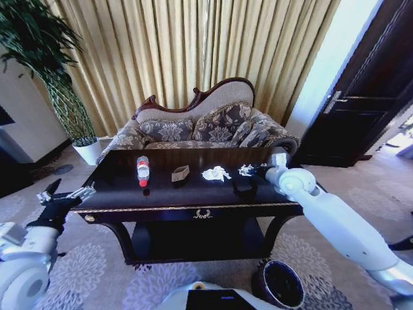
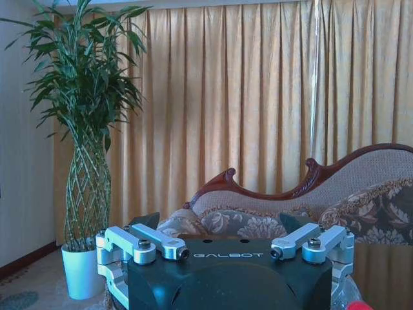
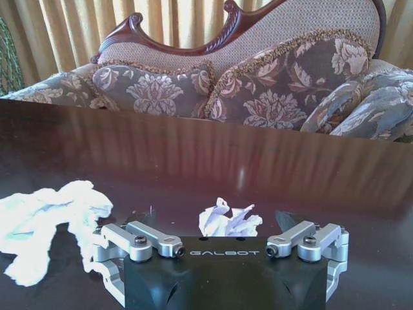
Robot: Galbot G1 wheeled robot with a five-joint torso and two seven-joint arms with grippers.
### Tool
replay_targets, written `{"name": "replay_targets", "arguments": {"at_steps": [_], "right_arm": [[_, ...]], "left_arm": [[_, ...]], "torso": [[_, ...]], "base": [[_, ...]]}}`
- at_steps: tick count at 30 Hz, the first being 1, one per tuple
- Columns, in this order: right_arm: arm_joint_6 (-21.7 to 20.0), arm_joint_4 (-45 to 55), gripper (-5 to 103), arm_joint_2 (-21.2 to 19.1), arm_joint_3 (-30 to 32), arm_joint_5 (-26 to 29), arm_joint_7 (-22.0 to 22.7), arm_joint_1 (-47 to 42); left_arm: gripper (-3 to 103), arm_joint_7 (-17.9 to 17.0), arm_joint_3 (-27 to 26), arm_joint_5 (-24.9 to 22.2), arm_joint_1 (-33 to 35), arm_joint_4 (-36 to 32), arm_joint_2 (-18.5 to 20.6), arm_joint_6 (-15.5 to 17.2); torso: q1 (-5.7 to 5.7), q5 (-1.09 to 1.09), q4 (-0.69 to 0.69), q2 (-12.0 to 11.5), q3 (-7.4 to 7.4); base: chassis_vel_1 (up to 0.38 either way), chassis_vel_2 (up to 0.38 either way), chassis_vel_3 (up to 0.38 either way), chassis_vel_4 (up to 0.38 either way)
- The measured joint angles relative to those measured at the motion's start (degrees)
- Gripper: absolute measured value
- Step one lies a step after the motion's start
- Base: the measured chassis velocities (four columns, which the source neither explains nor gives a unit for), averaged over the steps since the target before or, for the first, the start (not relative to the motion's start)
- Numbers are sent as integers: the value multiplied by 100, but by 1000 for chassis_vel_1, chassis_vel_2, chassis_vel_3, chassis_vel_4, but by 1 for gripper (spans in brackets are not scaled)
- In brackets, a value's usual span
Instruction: Move to the front of the table and place the trash on the table into the trash bin.
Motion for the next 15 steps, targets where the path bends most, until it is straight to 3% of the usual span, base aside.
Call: {"name": "replay_targets", "arguments": {"at_steps": [8,11,14,15], "right_arm": [[44,-108,97,84,-102,-74,-12,79],[142,-136,90,72,-142,-190,-12,75],[179,-117,74,12,-111,-213,-11,28],[179,-117,74,12,-111,-213,-11,28]], "left_arm": [[100,6,-12,-68,9,-8,-4,-56],[100,9,-43,-83,12,-10,-24,-66],[100,22,-64,-84,5,-9,-64,-67],[100,22,-64,-84,5,-9,-64,-67]], "torso": [[0,0,0,0,0],[0,1,0,0,0],[0,1,0,0,0],[0,1,0,0,0]], "base": [[0,0,0,0],[0,0,0,0],[0,0,0,0],[0,0,0,0]]}}
